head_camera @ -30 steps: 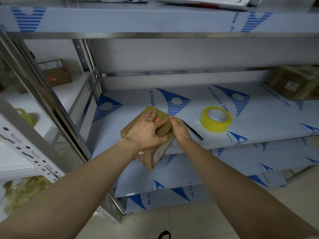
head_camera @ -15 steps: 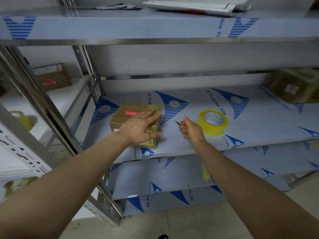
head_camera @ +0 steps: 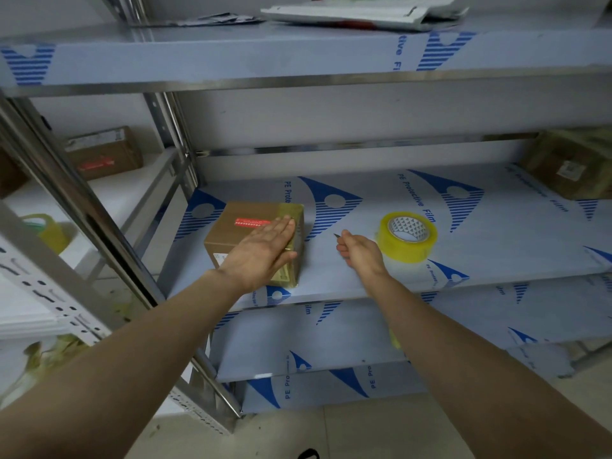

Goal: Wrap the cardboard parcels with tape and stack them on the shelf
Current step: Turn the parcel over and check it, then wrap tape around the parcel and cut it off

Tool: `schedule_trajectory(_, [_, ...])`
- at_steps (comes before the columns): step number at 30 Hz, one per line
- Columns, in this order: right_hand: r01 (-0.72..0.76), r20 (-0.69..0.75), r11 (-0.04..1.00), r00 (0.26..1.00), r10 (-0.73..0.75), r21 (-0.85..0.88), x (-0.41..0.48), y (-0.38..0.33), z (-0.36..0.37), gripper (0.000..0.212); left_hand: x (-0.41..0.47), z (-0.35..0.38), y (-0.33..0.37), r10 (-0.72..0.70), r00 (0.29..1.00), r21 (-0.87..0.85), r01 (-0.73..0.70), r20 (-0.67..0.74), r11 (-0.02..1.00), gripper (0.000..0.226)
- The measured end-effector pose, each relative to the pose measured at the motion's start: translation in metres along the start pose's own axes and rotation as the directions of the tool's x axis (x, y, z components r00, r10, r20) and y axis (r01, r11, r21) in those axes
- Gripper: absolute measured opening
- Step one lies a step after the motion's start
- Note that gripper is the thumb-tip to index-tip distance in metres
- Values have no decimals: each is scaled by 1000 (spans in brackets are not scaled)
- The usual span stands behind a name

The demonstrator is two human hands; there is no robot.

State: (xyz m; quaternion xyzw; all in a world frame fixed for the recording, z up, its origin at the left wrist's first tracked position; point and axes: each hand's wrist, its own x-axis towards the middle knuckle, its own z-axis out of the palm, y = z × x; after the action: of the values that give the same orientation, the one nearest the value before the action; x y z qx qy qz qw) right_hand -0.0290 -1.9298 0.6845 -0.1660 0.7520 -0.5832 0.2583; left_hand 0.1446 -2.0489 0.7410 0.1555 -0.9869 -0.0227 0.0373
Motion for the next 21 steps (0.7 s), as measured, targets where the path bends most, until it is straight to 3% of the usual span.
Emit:
schedule_trajectory(6, [51,-61,996,997,-56,-74,-6,3,-16,20,-2,1,4,-45,999,-11,46,24,999,76])
schedule_trajectory(9, [131,-112,945,979,-171,-300,-9,6,-41,36,1,0,5,-55,997,7,55,51,998,74])
schedule_trajectory(12, [171,-99,799,956,-276,-576,-3,11,-69,60,10,-6,12,-93,995,-47,95,35,994,69])
schedule_trajectory(15, [151,-34,644,964,-265,-750,11,16,-92,70,16,-10,23,-148,989,-116,146,-7,982,72])
schedule_trajectory(19, [123,55,291,972,-230,-949,32,22,-112,65,21,-14,48,-215,963,-188,183,-165,965,74])
schedule_trajectory(20, [134,71,243,965,-252,-961,37,22,-114,58,21,-14,55,-221,956,-213,179,-193,961,71])
schedule_trajectory(21, [140,64,267,960,-274,-953,40,21,-116,53,21,-15,62,-222,951,-236,170,-214,957,69])
